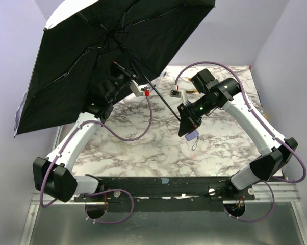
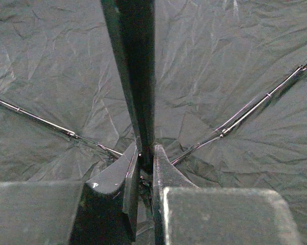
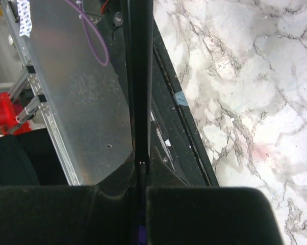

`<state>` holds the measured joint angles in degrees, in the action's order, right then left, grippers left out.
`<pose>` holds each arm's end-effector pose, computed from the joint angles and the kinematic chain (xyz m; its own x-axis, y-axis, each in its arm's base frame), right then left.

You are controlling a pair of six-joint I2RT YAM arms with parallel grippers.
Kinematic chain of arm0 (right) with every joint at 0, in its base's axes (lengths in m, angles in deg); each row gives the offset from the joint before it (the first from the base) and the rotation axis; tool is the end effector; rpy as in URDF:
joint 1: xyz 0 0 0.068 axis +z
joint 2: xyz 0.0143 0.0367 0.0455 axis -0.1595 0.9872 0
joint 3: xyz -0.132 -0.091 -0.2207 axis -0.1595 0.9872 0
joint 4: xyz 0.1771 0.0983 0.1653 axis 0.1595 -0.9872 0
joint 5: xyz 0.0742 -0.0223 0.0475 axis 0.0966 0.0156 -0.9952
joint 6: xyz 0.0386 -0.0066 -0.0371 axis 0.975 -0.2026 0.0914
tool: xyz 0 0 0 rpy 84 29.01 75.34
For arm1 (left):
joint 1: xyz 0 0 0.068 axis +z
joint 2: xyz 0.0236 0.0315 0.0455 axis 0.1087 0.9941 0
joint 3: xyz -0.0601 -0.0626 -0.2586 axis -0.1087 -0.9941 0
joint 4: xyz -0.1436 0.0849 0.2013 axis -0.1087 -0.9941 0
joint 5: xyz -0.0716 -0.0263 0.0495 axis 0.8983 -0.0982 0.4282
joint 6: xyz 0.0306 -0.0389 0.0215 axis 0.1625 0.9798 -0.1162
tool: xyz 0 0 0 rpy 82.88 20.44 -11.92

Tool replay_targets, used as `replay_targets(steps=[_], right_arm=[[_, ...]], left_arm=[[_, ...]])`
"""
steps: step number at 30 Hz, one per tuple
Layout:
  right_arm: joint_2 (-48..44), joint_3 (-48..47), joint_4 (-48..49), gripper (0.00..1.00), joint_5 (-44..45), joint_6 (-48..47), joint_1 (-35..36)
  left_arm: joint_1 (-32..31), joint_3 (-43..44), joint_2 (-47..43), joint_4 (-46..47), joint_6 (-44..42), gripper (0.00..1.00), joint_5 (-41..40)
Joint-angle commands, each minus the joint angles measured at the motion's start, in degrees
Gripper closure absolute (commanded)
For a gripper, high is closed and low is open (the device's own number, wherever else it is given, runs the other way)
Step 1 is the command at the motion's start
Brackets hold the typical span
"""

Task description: Open the umbrella

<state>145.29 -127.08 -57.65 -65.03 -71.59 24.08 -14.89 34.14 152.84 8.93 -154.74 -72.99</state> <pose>0.2201 0.1741 0.3812 -0.6375 -0.6071 -0.4743 -0.7492 0.3448 0.5655 0.2844 -0.1163 0.4150 0.4550 0.8259 0.3331 -0.2489 -0.2412 0.9380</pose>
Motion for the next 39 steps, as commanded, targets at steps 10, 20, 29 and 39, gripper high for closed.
replay_targets(steps=[10,20,29,39], right_arm=[[-1.61,-3.50,-1.99,0.99,-2.42,-4.71,1.18],[-2.50,-2.93,-1.97,0.99,-2.55,-5.83,1.24],[-3.12,-2.70,-1.99,0.99,-2.73,-7.21,1.29],[-2.82,-2.73,-1.25,0.99,-3.43,-7.96,1.29]], left_arm=[[0.81,-1.65,1.49,11.48,-4.72,0.82,2.74],[1.18,-2.36,1.61,8.32,-5.00,0.71,6.44],[3.48,-1.85,2.84,5.88,-5.66,0.67,7.56],[4.36,-6.35,-1.55,-2.68,-5.84,0.60,18.13]])
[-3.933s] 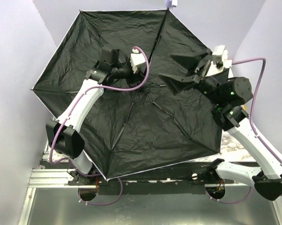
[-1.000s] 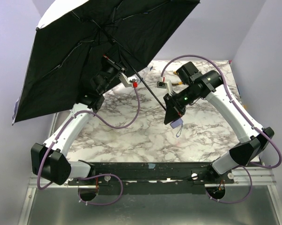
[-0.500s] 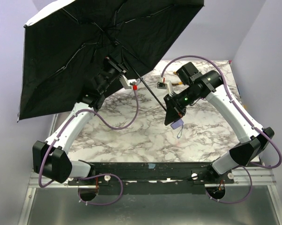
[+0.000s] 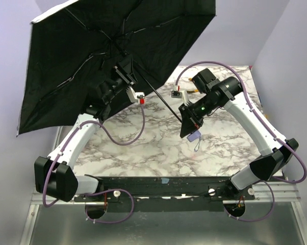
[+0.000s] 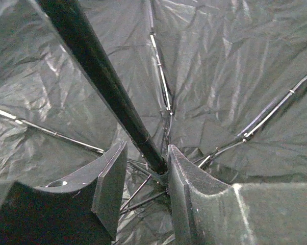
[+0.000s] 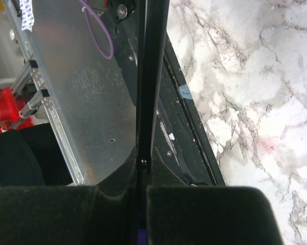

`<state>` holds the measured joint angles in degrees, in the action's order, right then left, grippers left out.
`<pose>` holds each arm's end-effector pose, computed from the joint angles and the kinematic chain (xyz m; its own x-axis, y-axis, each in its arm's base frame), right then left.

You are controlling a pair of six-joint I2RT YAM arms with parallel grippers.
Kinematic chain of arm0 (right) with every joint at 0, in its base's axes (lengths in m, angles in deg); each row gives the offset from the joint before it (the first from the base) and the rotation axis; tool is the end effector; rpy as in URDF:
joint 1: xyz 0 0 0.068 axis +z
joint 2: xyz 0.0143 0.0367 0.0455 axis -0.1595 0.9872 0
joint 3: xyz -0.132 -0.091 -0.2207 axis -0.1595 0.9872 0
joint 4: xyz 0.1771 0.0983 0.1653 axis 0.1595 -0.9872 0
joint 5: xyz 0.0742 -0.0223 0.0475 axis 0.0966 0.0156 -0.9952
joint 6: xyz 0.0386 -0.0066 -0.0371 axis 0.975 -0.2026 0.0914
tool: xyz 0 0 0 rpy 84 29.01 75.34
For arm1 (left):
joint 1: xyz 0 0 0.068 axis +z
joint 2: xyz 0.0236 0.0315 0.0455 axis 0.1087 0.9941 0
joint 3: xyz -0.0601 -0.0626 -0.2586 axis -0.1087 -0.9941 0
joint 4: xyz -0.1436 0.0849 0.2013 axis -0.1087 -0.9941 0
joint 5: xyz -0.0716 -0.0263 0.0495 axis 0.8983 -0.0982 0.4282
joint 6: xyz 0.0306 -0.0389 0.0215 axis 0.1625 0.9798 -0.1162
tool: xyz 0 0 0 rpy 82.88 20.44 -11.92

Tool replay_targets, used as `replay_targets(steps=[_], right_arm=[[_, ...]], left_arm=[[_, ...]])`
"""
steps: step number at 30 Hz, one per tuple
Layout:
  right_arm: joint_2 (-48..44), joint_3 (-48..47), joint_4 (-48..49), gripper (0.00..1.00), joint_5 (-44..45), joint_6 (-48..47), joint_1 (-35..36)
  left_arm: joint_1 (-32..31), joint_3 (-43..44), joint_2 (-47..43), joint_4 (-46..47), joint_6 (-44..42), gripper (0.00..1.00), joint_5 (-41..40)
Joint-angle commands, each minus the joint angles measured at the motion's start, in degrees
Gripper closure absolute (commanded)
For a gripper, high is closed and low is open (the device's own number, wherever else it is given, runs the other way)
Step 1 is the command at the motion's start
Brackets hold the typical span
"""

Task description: Open the umbrella

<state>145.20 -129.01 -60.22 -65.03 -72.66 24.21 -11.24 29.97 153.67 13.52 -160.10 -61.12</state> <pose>0.2156 0.1719 0.3890 -0.6259 -0.6174 -0.4766 -0.7572 0.3347 0.5609 0.2930 -0.1060 0.3932 0.5385 0.7217 0.4349 -0.3335 -0.2914 0.8966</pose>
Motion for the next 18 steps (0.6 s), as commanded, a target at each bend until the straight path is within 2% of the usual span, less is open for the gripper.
replay_targets(steps=[1,9,13,18], right_arm=[[-2.83,-0.70,1.71,0.99,-3.43,-6.73,1.20],[-3.04,-0.27,3.31,0.99,-4.10,-5.45,1.15],[-3.79,0.29,3.18,0.99,-3.85,-5.08,1.15],[-5.61,2.13,3.41,0.99,-2.76,-4.88,1.15]], left_arm=[[0.48,-2.65,-2.69,-7.60,-0.26,0.60,6.91],[-0.37,-3.99,-3.24,-10.27,1.00,0.60,7.16],[0.01,-2.19,-1.98,-9.94,4.42,0.70,3.17],[2.57,-2.32,-0.02,-4.46,6.12,0.71,-2.54]])
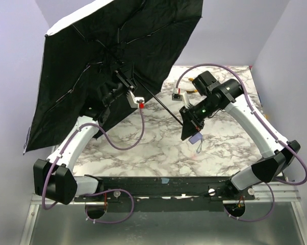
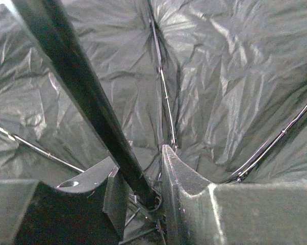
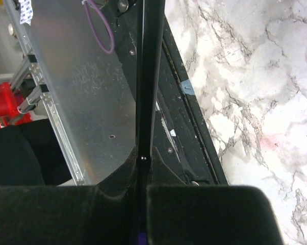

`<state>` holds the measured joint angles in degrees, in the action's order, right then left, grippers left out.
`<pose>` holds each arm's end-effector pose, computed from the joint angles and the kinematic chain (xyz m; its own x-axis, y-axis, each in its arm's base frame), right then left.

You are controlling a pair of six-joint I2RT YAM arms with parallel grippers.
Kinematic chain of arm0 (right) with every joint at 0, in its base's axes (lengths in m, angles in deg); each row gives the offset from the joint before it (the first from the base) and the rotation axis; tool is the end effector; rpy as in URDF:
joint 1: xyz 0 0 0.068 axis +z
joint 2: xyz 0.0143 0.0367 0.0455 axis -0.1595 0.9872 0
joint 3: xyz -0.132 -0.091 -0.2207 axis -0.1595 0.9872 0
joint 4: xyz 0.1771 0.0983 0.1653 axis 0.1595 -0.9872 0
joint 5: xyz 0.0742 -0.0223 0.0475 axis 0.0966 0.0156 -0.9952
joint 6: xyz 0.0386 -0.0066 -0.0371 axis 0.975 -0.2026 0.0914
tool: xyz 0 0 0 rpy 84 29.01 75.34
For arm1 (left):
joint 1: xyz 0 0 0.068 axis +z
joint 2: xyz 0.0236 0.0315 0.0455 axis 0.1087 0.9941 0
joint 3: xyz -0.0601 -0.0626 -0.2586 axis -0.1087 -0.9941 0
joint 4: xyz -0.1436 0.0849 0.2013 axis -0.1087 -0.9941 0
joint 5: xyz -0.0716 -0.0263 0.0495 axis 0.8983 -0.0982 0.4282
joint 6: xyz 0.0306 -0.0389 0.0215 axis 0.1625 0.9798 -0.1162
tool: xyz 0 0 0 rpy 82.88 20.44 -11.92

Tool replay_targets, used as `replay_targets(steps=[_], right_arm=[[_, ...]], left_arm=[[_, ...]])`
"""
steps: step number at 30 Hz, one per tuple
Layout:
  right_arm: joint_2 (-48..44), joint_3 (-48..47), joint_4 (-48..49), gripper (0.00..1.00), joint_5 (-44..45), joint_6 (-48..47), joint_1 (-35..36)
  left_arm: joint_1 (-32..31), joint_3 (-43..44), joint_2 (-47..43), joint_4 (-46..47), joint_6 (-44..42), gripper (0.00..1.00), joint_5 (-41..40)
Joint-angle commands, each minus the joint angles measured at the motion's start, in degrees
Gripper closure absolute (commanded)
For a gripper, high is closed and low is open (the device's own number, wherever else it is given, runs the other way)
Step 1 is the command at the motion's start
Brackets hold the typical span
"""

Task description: Open the umbrella

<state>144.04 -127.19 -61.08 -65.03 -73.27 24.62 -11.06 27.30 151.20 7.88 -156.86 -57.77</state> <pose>0.2088 0.1698 0.3853 -0.6237 -0.6323 -0.4596 -0.7538 0.3309 0.5677 0.2820 -0.1035 0.3783 0.6315 0.6922 0.3495 -0.2271 -0.2658 0.9369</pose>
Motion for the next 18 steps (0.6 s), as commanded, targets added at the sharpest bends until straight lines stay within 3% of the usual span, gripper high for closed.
replay_targets(steps=[1,11,14,18], right_arm=[[-4.78,0.64,4.05,0.99,-2.35,-4.49,0.74],[-6.84,4.25,1.53,0.99,1.48,-7.99,0.74],[-6.54,3.89,2.51,0.99,0.87,-7.35,0.74],[-6.65,4.73,8.32,0.99,-0.13,-3.22,0.74]], left_arm=[[3.18,0.43,3.03,2.57,3.10,0.70,-7.09],[8.84,5.41,7.42,9.35,7.73,0.77,-12.09],[8.86,3.03,5.77,10.44,7.79,0.65,-8.64],[7.28,2.02,1.61,0.76,9.68,0.54,-1.47]])
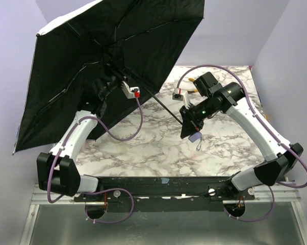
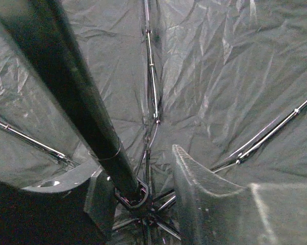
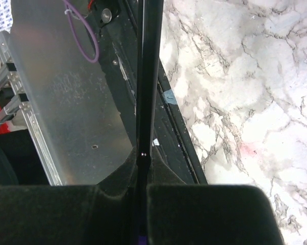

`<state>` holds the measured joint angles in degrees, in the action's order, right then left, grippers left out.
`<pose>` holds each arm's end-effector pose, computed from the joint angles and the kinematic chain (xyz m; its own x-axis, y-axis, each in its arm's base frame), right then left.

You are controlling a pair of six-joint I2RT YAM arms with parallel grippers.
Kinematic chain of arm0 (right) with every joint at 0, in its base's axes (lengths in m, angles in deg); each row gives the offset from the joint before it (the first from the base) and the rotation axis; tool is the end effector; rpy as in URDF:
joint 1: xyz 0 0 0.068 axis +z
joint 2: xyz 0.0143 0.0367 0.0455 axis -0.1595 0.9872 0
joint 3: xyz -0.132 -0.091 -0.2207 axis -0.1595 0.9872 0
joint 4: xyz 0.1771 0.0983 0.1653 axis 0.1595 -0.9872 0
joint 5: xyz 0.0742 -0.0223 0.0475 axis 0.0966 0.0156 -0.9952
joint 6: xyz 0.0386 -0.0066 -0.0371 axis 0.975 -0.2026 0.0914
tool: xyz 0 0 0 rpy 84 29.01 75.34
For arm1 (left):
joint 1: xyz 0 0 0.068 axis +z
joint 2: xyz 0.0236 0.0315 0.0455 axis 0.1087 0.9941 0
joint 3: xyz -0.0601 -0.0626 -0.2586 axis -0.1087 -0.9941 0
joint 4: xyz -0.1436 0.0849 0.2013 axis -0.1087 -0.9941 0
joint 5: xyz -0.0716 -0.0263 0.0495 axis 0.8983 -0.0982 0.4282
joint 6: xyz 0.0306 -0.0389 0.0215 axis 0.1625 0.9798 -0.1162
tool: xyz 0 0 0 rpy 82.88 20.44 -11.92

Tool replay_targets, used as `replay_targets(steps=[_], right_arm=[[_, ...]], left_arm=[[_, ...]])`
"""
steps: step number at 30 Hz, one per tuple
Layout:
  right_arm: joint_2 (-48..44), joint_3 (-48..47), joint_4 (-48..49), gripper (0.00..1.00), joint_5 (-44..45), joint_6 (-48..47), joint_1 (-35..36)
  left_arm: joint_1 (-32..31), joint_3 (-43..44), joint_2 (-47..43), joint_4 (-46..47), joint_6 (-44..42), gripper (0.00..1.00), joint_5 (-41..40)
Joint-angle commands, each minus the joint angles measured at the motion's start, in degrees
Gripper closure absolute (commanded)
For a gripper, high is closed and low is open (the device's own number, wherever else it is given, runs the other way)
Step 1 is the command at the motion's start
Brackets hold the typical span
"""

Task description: Open the umbrella

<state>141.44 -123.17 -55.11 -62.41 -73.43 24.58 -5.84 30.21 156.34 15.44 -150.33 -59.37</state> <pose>0.2083 0.1677 0.3804 -0.5876 -0.6192 -0.5208 -0.7980 0.3373 0.4994 0.3132 -0.0814 0.3844 0.5398 0.7954 0.2757 -0.2186 -0.1839 0.9583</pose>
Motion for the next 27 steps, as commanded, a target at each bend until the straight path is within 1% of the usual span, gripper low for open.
replay_targets(steps=[1,3,6,11,13,19,20,27], right_arm=[[-4.13,0.98,3.99,0.99,-2.95,-1.42,0.78],[-4.42,1.48,7.20,0.99,-3.12,1.22,0.78],[-5.12,1.87,11.01,0.99,-3.59,4.22,0.79],[-6.23,2.77,13.97,0.99,-4.38,6.67,0.79],[-6.53,3.25,14.14,0.99,-4.67,6.85,0.78],[-7.44,3.46,12.80,0.99,-4.91,5.43,0.78],[-7.60,3.56,12.62,0.99,-4.85,5.48,0.83],[-8.77,3.85,11.07,0.99,-4.26,4.96,0.78]], left_arm=[[0.93,-0.58,-4.18,-9.26,4.66,0.52,0.82],[-1.04,-0.23,-5.84,-13.93,6.90,0.50,2.48],[-3.98,-2.04,-8.03,-16.01,9.62,0.49,3.58],[-6.74,-6.20,-10.72,-17.41,11.99,0.49,3.24],[-7.24,-7.28,-11.11,-17.14,13.06,0.52,2.58],[-6.94,-7.00,-8.80,-12.86,18.27,0.65,-3.47],[-6.50,-7.21,-8.42,-11.06,19.40,0.66,-4.09],[-2.81,-5.56,-6.09,-6.47,24.71,0.70,-7.95]])
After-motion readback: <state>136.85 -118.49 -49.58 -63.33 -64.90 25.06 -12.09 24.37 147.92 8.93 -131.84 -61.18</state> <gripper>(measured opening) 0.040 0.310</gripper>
